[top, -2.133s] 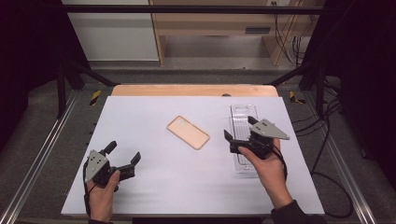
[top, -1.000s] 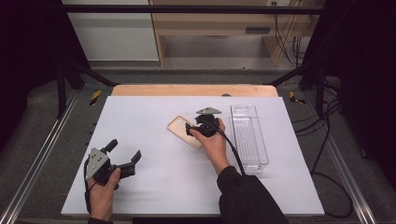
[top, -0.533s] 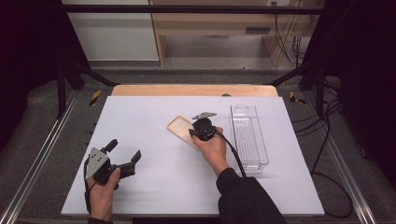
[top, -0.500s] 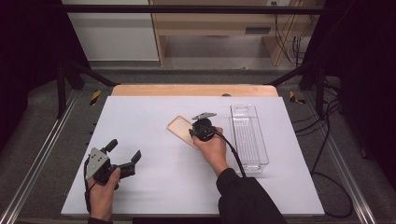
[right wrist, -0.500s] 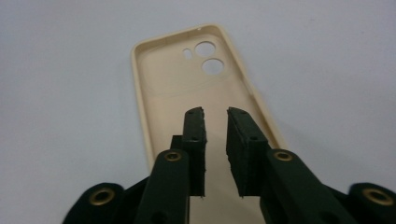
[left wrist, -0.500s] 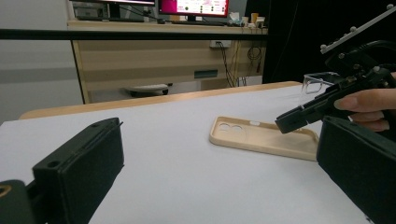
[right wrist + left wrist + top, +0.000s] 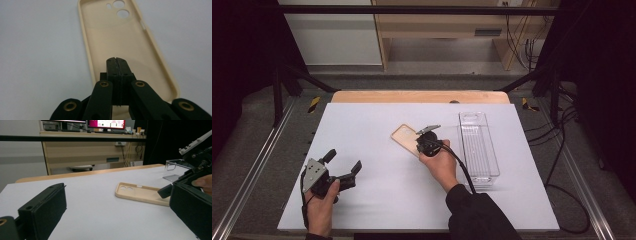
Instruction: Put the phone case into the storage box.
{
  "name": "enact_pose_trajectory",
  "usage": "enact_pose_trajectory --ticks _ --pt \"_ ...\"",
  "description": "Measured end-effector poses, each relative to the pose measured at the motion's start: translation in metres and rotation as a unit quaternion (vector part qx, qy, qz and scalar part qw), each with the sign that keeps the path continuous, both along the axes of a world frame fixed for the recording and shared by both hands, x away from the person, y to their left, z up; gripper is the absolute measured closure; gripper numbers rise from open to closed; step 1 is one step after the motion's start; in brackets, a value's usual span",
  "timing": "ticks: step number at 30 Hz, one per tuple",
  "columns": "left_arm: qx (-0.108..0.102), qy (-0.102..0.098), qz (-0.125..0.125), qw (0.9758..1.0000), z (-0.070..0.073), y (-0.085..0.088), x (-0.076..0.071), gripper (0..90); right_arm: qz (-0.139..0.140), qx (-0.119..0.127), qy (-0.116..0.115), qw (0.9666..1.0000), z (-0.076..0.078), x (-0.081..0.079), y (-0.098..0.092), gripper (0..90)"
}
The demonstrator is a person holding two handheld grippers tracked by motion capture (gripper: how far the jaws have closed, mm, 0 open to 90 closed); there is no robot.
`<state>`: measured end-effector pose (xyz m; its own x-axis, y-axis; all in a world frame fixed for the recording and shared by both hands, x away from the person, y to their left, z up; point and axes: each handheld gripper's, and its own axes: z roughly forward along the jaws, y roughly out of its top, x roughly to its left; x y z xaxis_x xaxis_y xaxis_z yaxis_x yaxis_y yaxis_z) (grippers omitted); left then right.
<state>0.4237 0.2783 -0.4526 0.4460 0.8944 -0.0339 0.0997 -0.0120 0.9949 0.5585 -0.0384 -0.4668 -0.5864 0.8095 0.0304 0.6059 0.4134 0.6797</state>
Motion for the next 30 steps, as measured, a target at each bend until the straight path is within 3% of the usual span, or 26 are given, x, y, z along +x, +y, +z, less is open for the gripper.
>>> enact_pose_trajectory --ticks 4,15,30 --pt "0.003 0.001 -0.003 1.0 0.0 -0.001 0.0 0.7 0.01 -0.005 0.021 0.9997 -0.002 -0.006 0.001 90.0" --pt "0.006 0.002 -0.006 1.0 0.0 -0.002 0.0 0.6 0.026 -0.011 0.043 0.9987 -0.001 -0.021 -0.006 90.0" --pt "0.011 0.003 -0.009 0.9999 -0.001 -0.005 0.0 0.7 0.086 -0.007 0.048 0.9951 -0.002 -0.085 -0.027 90.0"
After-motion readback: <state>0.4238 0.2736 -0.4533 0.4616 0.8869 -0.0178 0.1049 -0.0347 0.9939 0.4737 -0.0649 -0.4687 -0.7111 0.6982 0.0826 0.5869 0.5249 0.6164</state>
